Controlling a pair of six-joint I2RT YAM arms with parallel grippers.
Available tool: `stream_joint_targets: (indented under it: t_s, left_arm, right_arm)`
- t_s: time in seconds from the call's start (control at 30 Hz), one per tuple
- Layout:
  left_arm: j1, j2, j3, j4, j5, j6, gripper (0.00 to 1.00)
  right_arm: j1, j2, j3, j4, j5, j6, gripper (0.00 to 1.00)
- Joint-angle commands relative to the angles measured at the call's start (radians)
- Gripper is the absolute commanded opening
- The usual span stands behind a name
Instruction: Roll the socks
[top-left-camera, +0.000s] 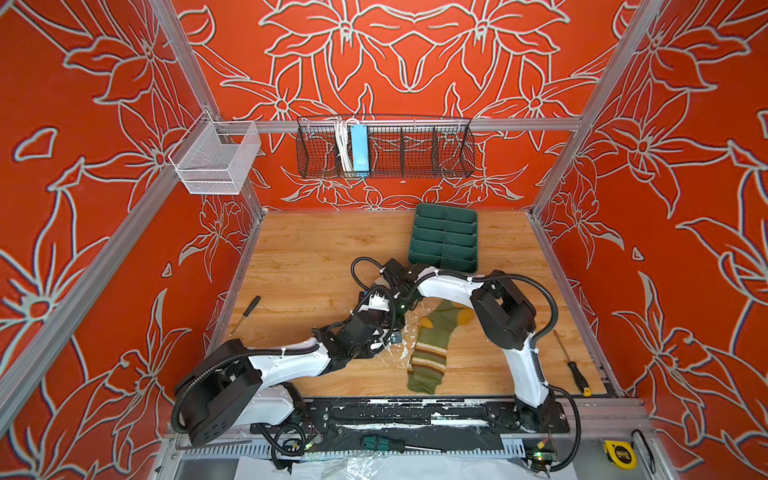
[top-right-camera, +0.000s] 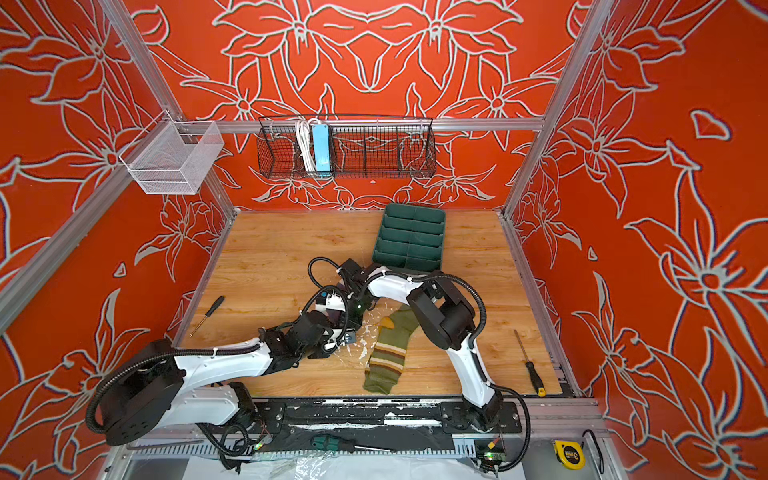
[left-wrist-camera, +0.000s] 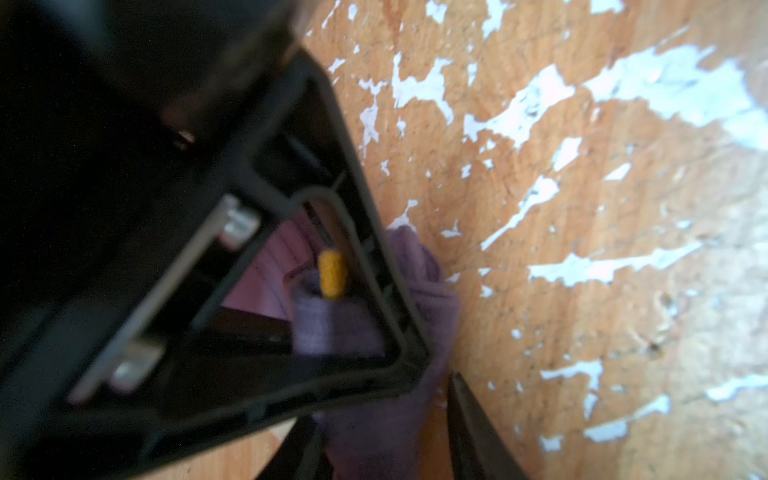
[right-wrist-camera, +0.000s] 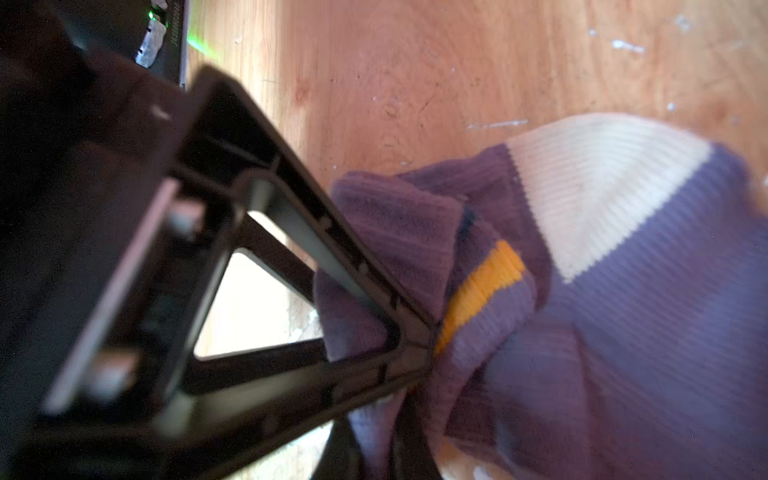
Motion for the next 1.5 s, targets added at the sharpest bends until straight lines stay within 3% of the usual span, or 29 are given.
stream_joint_targets:
  t_s: [0.0, 0.33, 0.67, 0.8, 0.9, 1.0, 1.3, 1.37, 1.47]
  left_arm:
    - [0.032, 0.022, 0.029, -0.045, 0.048, -0.020, 0.42]
    - [0.062, 0.089, 0.059, -0.022, 0.062, 0.000, 0.45]
    - [0.080, 0.205, 0.113, -0.006, 0.033, 0.009, 0.19]
    - [0.081, 0.225, 0.119, -0.003, 0.028, 0.022, 0.00]
    - [0.082, 0.225, 0.113, -0.009, 0.030, 0.031, 0.00]
    - [0.081, 0.216, 0.109, -0.020, 0.045, 0.029, 0.00]
    - [0.082, 0.166, 0.095, -0.078, 0.062, 0.018, 0.00]
    - [0.082, 0.150, 0.101, -0.111, 0.097, 0.021, 0.00]
    - [0.082, 0.137, 0.138, -0.191, 0.168, 0.028, 0.00]
  right_arm:
    - [0.004, -0.048, -0.028, -0.029, -0.016, 0.008, 0.00]
    - [0.002, -0.062, -0.049, -0.032, -0.042, 0.011, 0.00]
    - [-0.007, -0.079, -0.069, -0.103, -0.163, -0.020, 0.00]
    - [-0.014, -0.112, -0.102, -0.096, -0.158, -0.009, 0.00]
    - [-0.016, -0.171, -0.167, -0.038, -0.062, 0.014, 0.21]
    - [-0.025, -0.265, -0.260, 0.030, 0.029, 0.009, 0.32]
    - [-0.097, -0.486, -0.401, 0.139, 0.076, 0.040, 0.38]
    - [-0.130, -0.545, -0.431, 0.204, 0.170, 0.103, 0.38]
    - [-0.181, -0.654, -0.473, 0.308, 0.412, 0.215, 0.37]
